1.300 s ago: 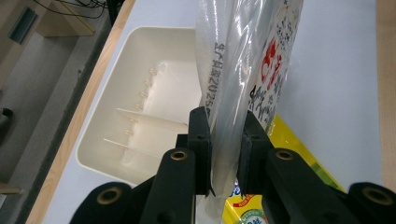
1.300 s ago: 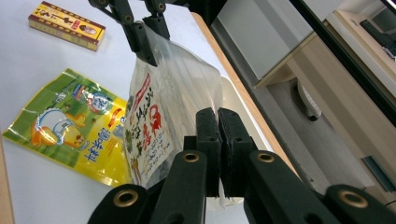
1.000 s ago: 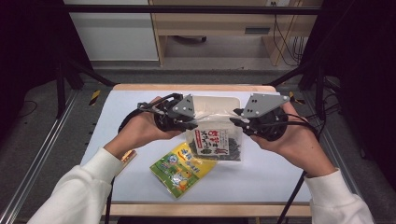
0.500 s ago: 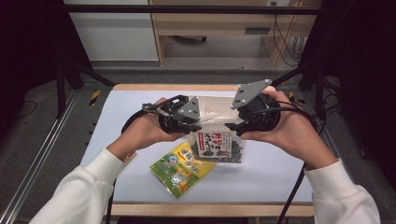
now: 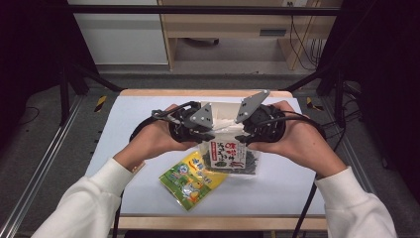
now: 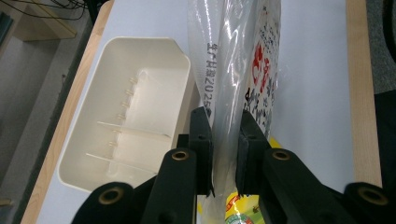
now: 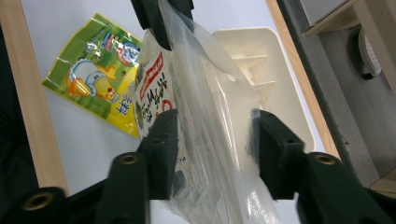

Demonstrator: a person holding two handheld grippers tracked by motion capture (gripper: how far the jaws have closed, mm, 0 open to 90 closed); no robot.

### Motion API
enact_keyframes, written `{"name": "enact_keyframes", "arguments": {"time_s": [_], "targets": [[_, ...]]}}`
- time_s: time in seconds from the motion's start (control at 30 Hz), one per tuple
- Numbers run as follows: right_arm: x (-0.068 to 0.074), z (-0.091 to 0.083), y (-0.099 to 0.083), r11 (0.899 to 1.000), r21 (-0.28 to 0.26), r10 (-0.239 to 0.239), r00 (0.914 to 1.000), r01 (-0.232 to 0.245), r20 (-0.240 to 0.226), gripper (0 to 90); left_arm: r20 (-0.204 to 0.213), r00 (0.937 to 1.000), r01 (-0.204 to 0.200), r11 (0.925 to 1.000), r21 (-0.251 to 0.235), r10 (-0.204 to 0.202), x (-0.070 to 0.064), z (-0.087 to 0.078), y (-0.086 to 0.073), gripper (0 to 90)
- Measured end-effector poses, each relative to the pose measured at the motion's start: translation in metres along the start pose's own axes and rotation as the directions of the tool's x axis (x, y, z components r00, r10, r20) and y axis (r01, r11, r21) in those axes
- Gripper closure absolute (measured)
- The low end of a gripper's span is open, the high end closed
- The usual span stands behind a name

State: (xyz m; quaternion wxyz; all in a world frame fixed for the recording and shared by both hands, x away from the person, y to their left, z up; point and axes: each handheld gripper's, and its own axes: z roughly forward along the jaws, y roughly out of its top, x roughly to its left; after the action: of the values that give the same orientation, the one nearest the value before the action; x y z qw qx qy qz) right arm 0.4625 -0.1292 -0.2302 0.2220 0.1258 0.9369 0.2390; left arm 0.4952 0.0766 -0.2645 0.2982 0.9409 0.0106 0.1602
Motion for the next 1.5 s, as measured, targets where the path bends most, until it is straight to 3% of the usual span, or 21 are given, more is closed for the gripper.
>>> {"name": "enact_keyframes", "arguments": {"time_s": [0.23,0.3,0.37,0.43,0.5,0.57,0.63,0.67,0.77,0.87,0.93,0.97,1.03,1.07,1.17,1.3,1.37,1.47,1.5], "targets": [[0.0,0.009,-0.003,1.0,0.008,0.001,0.9996,0.0,-0.03,76.3,0.005,1.0,0.005,0.9999,-0.013,-0.005,-0.001,-0.001,0.0,78.7],[0.0,0.01,-0.003,1.0,0.006,0.011,0.9983,-0.011,-0.056,82.5,0.002,1.0,-0.002,0.9998,-0.02,0.002,0.0,-0.002,-0.001,78.3],[0.0,0.008,-0.004,1.0,0.001,0.015,0.9955,-0.015,-0.094,86.6,-0.013,0.9998,0.016,0.9993,-0.033,-0.017,0.0,-0.003,0.0,75.1],[-0.001,0.008,-0.005,0.999,-0.004,0.035,0.9932,-0.036,-0.111,87.2,-0.04,0.9981,0.045,0.9974,-0.056,-0.047,0.002,-0.008,0.001,63.2],[-0.004,0.007,-0.008,0.998,-0.004,0.056,0.9913,-0.057,-0.119,87.4,-0.078,0.9928,0.082,0.9897,-0.117,-0.092,0.002,-0.015,0.003,47.5],[-0.007,0.006,-0.011,0.996,-0.01,0.083,0.9885,-0.085,-0.126,87.6,-0.094,0.9872,0.114,0.9822,-0.149,-0.129,0.002,-0.022,0.002,35.6],[-0.012,0.003,-0.016,0.993,-0.019,0.11,0.9864,-0.113,-0.122,87.8,-0.133,0.9789,0.136,0.9797,-0.148,-0.156,0.001,-0.029,0.0,25.3],[-0.015,0.001,-0.019,0.991,-0.026,0.126,0.9845,-0.13,-0.122,88.1,-0.141,0.976,0.144,0.9776,-0.153,-0.166,0.001,-0.033,-0.002,22.8],[-0.026,-0.009,-0.029,0.98,-0.058,0.184,0.9752,-0.192,-0.123,88.2,-0.148,0.9621,0.2,0.9612,-0.19,-0.229,-0.001,-0.04,-0.012,16.8],[-0.037,-0.019,-0.039,0.961,-0.098,0.248,0.9617,-0.26,-0.116,88.1,-0.174,0.9477,0.233,0.9521,-0.198,-0.268,-0.004,-0.044,-0.026,14.5],[-0.045,-0.026,-0.047,0.942,-0.122,0.302,0.9474,-0.314,-0.106,88.1,-0.188,0.9329,0.267,0.9403,-0.211,-0.307,-0.005,-0.045,-0.035,14.3],[-0.049,-0.028,-0.049,0.934,-0.136,0.318,0.9421,-0.331,-0.106,88.1,-0.192,0.9225,0.293,0.931,-0.218,-0.335,-0.007,-0.044,-0.04,14.3],[-0.057,-0.033,-0.055,0.91,-0.165,0.369,0.9238,-0.381,-0.102,88.1,-0.193,0.9125,0.316,0.9213,-0.226,-0.361,-0.01,-0.042,-0.046,14.1],[-0.061,-0.035,-0.058,0.901,-0.184,0.38,0.919,-0.394,-0.105,88.1,-0.19,0.9073,0.329,0.9148,-0.234,-0.375,-0.012,-0.041,-0.049,13.8],[-0.071,-0.04,-0.066,0.87,-0.226,0.424,0.8984,-0.439,-0.115,88.3,-0.192,0.9044,0.334,0.9123,-0.238,-0.381,-0.02,-0.036,-0.059,13.6],[-0.083,-0.046,-0.072,0.842,-0.254,0.463,0.8789,-0.477,-0.114,88.4,-0.226,0.8983,0.336,0.921,-0.197,-0.376,-0.034,-0.02,-0.08,12.4],[-0.087,-0.048,-0.074,0.826,-0.272,0.479,0.8694,-0.493,-0.122,88.4,-0.228,0.8903,0.355,0.9142,-0.195,-0.395,-0.041,-0.014,-0.09,11.4],[-0.092,-0.051,-0.074,0.811,-0.291,0.497,0.8601,-0.508,-0.116,88.4,-0.236,0.8715,0.389,0.8991,-0.2,-0.43,-0.048,-0.008,-0.106,10.5],[-0.093,-0.052,-0.073,0.808,-0.293,0.504,0.8573,-0.511,-0.106,88.4,-0.238,0.8598,0.408,0.8877,-0.214,-0.452,-0.051,-0.006,-0.112,10.3]]}}
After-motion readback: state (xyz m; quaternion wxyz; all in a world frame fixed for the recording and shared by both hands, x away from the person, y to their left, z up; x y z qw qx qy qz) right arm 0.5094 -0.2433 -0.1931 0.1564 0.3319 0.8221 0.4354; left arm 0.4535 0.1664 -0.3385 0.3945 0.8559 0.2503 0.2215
